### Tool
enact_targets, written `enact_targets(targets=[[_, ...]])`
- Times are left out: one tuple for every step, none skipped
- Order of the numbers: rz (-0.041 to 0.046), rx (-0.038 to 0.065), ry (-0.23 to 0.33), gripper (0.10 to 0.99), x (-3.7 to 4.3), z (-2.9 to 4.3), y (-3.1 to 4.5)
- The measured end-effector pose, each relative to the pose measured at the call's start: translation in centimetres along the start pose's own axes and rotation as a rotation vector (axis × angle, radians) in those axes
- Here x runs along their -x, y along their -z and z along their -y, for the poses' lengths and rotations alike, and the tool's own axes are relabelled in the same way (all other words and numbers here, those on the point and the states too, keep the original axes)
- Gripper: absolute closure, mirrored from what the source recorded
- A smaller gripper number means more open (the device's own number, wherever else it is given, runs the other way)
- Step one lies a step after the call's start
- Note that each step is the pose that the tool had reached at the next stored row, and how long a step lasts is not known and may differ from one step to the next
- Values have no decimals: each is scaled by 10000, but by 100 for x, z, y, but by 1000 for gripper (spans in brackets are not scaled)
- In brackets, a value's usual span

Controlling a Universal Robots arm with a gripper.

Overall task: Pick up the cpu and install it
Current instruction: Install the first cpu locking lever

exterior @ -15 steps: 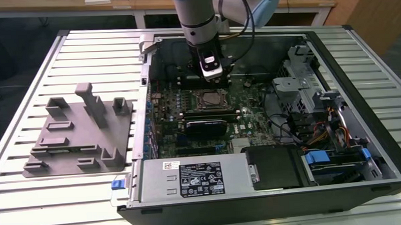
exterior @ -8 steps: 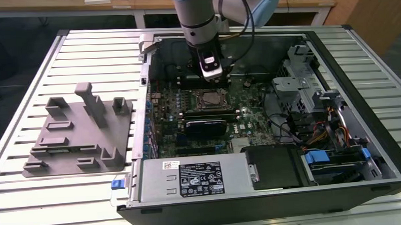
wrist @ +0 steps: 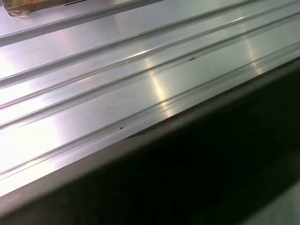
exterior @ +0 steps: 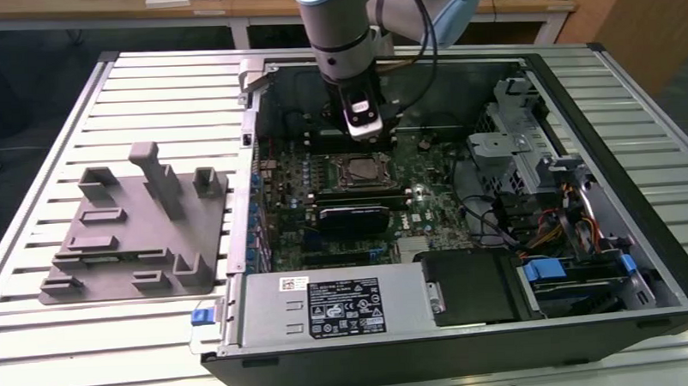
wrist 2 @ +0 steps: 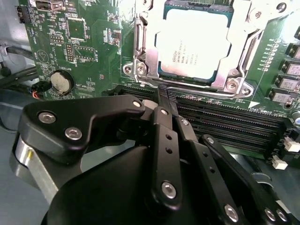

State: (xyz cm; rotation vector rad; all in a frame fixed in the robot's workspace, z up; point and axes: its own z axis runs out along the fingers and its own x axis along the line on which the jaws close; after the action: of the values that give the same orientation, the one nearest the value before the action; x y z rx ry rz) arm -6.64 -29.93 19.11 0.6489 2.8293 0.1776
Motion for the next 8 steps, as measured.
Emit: enact_targets(targets=[[-19,40,-11,980,2,5,1],[-40,83,-24,980,5,10,2],[-62,131,-39,980,7,14,3],[-85,180,-52,980,10,17,5],[-108,228,-66,980,12,21,8],[-131,274,-79,980,15,24,11],[-151,314,-90,980,17,28,14],[-164,354,-102,980,19,29,15]])
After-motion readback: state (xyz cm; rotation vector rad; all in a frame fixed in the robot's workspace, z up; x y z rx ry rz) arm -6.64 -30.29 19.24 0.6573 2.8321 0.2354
